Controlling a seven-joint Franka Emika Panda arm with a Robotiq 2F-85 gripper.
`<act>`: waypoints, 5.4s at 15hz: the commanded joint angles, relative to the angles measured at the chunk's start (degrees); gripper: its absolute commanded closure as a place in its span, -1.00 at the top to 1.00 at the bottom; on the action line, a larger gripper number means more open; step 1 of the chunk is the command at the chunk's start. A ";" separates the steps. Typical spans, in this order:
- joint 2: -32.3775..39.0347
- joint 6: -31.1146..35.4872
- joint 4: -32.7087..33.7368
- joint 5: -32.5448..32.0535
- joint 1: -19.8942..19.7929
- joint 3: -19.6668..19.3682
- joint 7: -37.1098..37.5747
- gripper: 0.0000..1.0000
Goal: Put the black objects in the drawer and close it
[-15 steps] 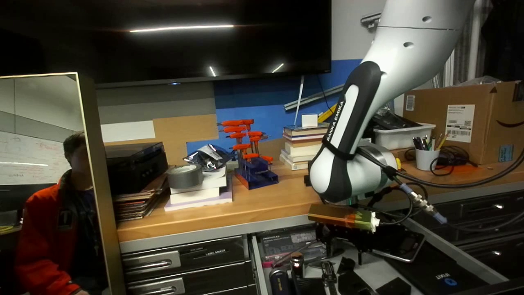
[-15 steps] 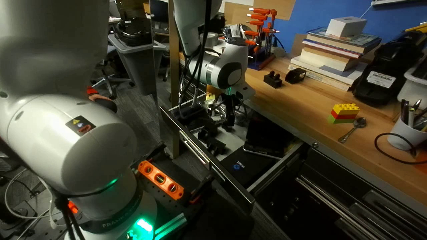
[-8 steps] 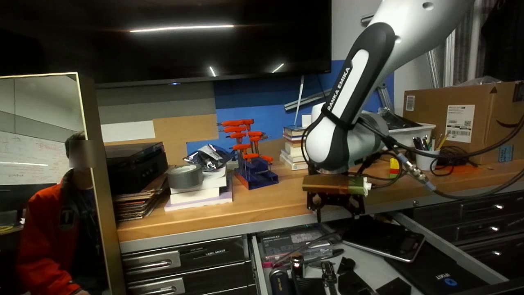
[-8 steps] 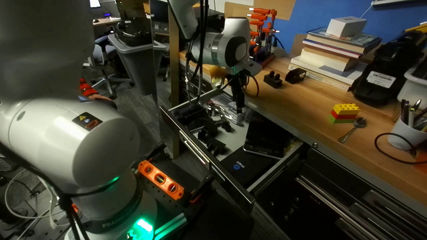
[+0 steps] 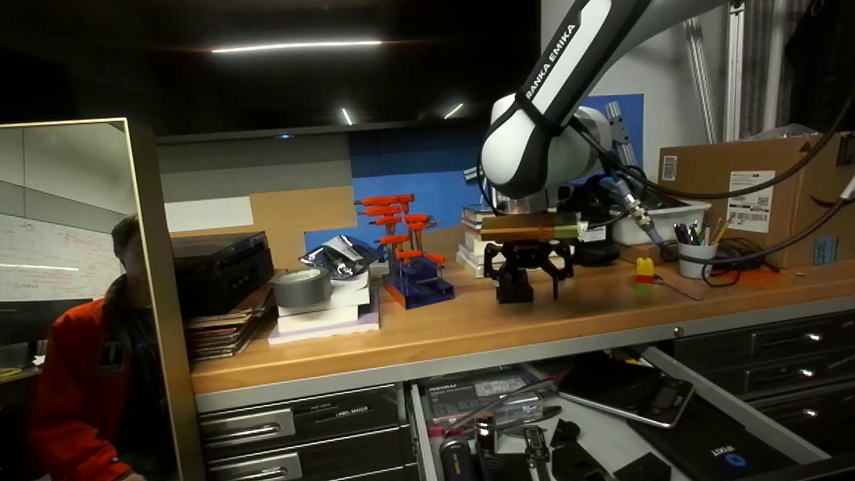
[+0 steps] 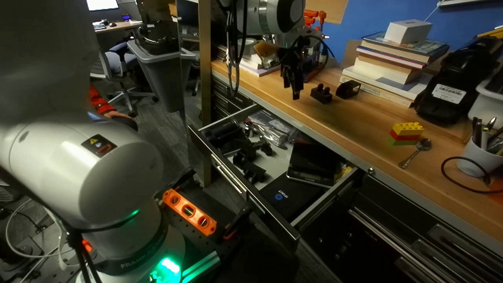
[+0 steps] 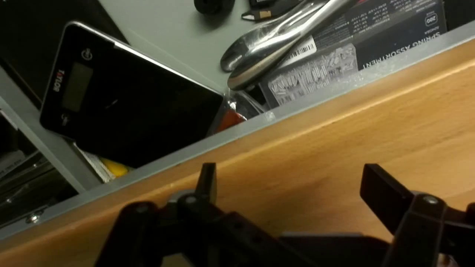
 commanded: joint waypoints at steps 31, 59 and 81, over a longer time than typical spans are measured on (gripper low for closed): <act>24.95 -5.10 34.13 5.58 -5.62 -2.13 -13.28 1.00; 10.10 -14.46 17.54 5.43 -4.64 2.26 -12.75 -0.56; 2.53 7.95 -11.91 -2.52 -4.83 0.76 7.86 -0.56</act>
